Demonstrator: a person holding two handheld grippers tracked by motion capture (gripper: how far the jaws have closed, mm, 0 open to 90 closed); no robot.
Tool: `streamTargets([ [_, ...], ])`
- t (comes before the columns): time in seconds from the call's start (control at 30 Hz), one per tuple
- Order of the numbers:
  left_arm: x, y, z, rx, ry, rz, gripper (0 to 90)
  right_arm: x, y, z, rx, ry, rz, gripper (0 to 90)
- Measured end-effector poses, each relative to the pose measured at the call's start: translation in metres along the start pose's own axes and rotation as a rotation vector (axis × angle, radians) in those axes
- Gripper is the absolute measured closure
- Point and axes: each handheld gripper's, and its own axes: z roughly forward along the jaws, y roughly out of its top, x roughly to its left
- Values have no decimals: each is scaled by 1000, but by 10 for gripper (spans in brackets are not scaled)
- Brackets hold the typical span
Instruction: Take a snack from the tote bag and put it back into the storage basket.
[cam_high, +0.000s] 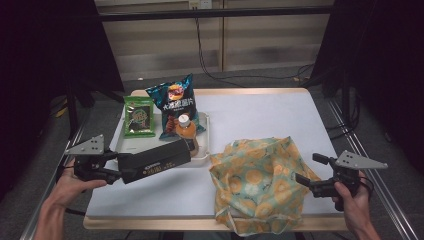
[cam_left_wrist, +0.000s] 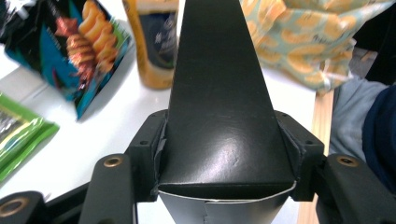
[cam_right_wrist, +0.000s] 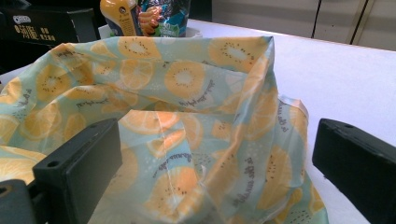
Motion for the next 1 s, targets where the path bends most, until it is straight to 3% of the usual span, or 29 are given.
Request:
streamTargets([
  [0.2,16,0,-10,49,26,-13,432,-1,-1,-1,-5,-8,10,6],
  [0.43,33,4,-10,95,35,-25,432,-3,-2,-4,-2,-15,11,6],
  [0.5,40,4,-9,74,34,-38,433,-3,-3,-4,-1,-12,6,6],
  [0.63,48,6,-8,114,41,-38,433,-3,-3,-5,2,-9,10,7],
  [1.0,69,15,-7,144,70,-57,433,-4,-5,-3,12,1,12,13],
])
